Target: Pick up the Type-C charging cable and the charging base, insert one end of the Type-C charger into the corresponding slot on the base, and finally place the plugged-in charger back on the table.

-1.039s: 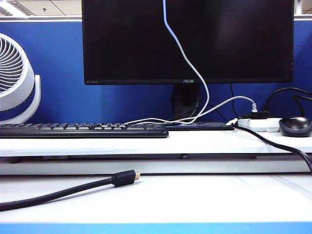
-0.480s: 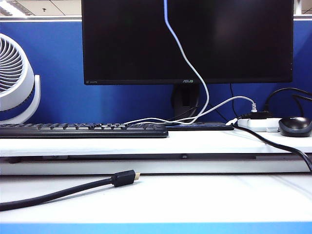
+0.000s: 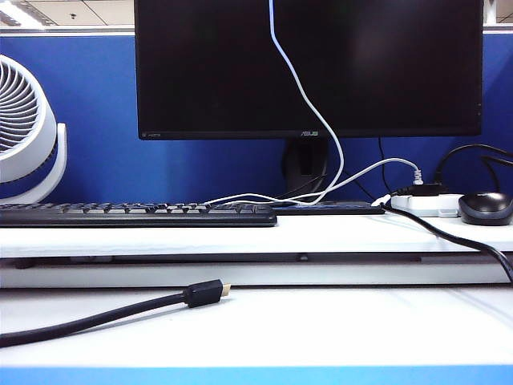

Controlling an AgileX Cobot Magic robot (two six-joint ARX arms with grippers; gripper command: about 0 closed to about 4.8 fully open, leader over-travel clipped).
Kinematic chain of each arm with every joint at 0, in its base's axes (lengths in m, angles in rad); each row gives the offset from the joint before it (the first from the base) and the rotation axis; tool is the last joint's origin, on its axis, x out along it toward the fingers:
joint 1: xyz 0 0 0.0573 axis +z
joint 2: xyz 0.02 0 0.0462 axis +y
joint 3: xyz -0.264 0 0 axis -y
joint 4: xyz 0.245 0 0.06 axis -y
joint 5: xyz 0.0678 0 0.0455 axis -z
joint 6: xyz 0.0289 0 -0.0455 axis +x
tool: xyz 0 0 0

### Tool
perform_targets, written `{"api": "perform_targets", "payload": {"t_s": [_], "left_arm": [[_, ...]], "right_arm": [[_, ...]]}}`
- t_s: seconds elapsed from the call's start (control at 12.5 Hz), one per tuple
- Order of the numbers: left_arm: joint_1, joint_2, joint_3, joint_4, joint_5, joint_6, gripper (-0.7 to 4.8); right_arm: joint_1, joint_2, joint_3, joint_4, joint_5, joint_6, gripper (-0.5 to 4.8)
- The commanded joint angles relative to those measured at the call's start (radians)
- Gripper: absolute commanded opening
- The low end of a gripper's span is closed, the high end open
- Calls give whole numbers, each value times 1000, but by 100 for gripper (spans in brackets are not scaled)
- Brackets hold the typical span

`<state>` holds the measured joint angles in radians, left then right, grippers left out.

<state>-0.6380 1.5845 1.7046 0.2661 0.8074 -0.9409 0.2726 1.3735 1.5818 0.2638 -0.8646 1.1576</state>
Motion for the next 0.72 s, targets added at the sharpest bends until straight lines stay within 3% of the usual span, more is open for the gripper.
{"api": "perform_targets", "payload": {"t_s": [0.08,0.4,0.64,0.72], "left_arm": [[2,-4,3,65,-120,-18,-6],[2,-4,3,65,-160,-17,-6],[5,-4,3,65,-159,-17,-6],[5,-4,3,65,-159,-17,-6]], "right_arm": [[8,-6,6,18,29,-93,-5],[94,-5,6,2,80,-198,-5],[93,-5,6,-51,-40,-176,-5],[93,-6,6,-50,-58,-248,-5]]}}
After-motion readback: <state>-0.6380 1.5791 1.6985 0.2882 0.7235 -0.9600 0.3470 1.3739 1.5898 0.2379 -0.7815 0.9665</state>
